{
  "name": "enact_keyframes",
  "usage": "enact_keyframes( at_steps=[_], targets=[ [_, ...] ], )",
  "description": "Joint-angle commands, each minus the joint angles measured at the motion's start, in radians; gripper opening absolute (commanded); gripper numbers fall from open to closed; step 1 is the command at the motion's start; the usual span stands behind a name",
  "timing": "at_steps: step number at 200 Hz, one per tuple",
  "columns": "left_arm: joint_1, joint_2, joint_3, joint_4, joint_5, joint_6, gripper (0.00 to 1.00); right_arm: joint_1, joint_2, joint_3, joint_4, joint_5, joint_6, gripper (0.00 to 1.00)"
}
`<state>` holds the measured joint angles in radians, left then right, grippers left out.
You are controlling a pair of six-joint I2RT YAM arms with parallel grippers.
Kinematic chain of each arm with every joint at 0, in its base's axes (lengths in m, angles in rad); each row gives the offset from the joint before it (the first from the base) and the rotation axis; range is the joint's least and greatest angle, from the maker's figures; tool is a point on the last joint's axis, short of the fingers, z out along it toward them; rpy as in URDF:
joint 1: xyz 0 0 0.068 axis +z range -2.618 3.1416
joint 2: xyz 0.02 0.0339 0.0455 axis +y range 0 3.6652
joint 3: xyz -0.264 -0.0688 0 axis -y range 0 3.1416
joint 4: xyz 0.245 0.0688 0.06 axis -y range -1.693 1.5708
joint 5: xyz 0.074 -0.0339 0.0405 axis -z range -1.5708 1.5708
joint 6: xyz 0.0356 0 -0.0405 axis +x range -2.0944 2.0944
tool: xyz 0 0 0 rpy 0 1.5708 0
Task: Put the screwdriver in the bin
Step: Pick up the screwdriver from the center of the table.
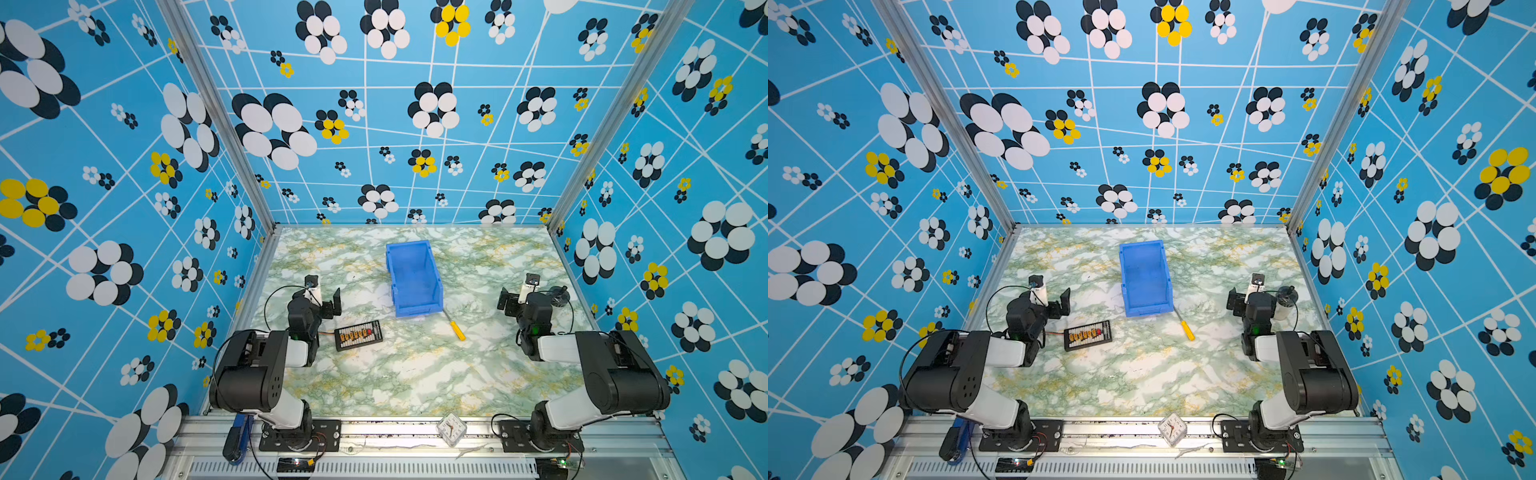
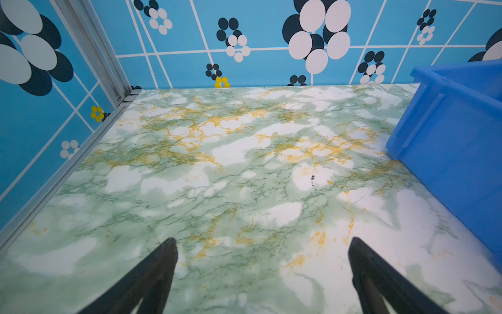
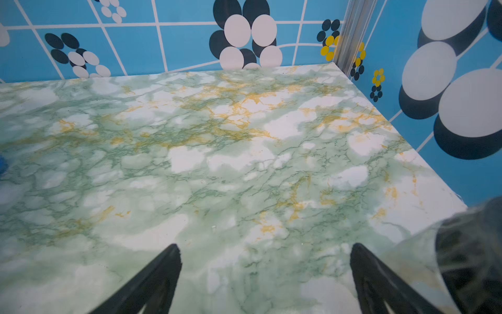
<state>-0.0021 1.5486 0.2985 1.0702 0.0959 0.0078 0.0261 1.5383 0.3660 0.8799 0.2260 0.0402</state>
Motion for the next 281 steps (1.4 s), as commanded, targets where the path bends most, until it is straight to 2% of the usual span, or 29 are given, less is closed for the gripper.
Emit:
enact_keyframes(
  at_steps=[1,77,102,120,219,264,281],
  targets=[
    [0.007,0.007,-0.006,0.026,0.000,-0.008,0.99,0.008,0.009,0.018,0.025,-0.004,-0.003,0.99],
    [0.005,0.007,-0.014,0.041,0.060,0.014,0.99,0.008,0.009,0.018,0.025,-0.003,-0.003,0.99],
    [0.002,-0.001,0.045,-0.079,0.098,0.037,0.99,0.008,0.009,0.017,0.025,-0.003,-0.002,0.99],
    [0.002,0.001,0.057,-0.100,0.085,0.034,0.99,0.008,0.009,0.017,0.026,-0.004,-0.002,0.99],
    [-0.001,0.001,0.026,-0.044,0.121,0.050,0.99,0.008,0.009,0.019,0.025,-0.002,-0.002,0.99],
    [0.001,-0.067,0.080,-0.203,0.134,0.049,0.99,0.008,-0.020,0.024,-0.005,0.097,0.035,0.99],
    [-0.001,-0.118,0.122,-0.328,0.171,0.064,0.99,0.007,-0.067,0.067,-0.123,0.116,0.044,0.99]
  ],
)
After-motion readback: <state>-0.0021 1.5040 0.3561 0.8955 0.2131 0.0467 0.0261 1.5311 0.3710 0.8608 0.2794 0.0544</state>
